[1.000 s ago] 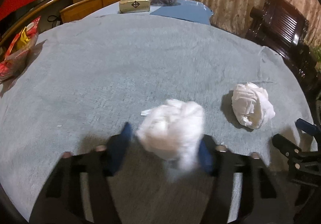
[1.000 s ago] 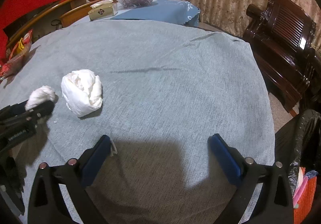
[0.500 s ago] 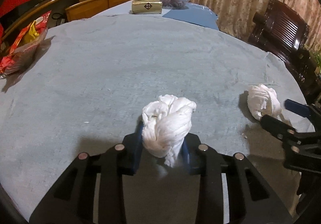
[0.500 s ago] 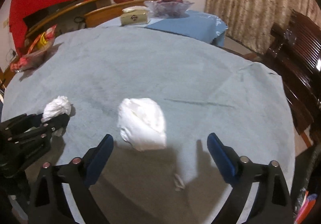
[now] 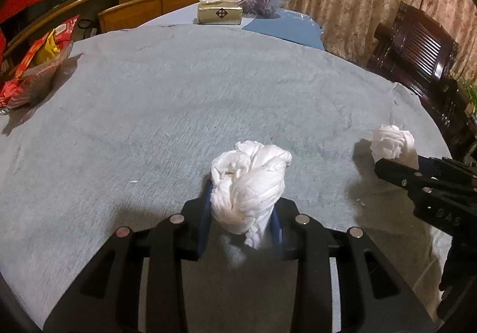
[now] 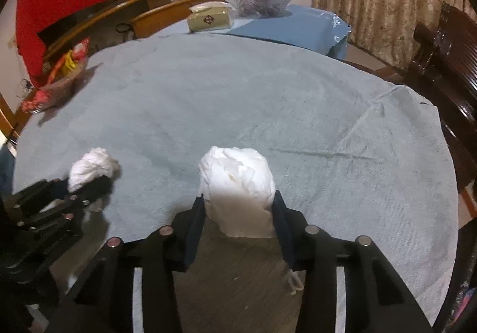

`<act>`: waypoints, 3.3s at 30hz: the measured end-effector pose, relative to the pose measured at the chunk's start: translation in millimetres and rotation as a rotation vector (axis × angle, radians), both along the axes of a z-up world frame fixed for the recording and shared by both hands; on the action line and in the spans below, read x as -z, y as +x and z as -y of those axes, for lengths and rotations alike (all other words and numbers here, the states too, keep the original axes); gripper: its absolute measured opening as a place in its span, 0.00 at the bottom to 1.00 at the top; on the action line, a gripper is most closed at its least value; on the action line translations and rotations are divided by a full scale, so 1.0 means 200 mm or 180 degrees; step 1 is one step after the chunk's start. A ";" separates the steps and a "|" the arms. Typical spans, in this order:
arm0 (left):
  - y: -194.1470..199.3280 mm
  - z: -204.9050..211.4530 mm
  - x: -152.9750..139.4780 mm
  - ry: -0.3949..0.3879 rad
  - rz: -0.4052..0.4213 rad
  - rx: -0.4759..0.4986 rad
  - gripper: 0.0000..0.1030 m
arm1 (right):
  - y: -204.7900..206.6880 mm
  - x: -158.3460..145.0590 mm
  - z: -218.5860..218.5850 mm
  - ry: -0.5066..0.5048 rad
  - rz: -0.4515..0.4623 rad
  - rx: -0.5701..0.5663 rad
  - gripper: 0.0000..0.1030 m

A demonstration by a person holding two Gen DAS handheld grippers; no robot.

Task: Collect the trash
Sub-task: 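Carry both white tissue wads over the trash bin with both tools, then open both tools over the bin to drop the tissue wads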

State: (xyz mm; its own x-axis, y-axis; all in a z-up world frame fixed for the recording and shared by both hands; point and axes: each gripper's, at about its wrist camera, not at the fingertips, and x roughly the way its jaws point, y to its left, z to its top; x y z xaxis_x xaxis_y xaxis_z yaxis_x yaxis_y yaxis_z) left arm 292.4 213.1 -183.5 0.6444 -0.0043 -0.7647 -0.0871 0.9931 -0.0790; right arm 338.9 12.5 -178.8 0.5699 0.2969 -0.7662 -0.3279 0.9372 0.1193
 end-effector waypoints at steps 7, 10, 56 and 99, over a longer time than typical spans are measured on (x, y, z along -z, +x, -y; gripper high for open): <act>-0.07 0.05 -0.10 -0.0020 0.0141 0.0039 0.31 | -0.12 -0.15 0.03 0.0050 0.0185 -0.0019 0.42; -0.11 0.09 -0.17 -0.0028 0.0227 0.0071 0.31 | -0.16 -0.20 0.07 0.0101 0.0216 0.0004 0.43; -0.62 1.39 -0.80 -0.0173 0.0879 0.1526 0.34 | -1.03 -0.74 1.30 0.0231 0.0945 0.1201 0.45; -0.32 2.17 -0.51 -0.0241 0.0692 0.2434 0.87 | -0.95 -0.43 2.03 -0.0029 0.0736 0.1929 0.94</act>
State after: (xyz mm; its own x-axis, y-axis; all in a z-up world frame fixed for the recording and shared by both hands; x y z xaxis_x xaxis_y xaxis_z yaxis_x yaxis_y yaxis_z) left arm 229.0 -221.0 -81.0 0.5765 -0.5522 -0.6023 0.6411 0.7626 -0.0856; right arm 148.8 -393.8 -92.1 0.7849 -0.1350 -0.6047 0.2433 0.9648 0.1003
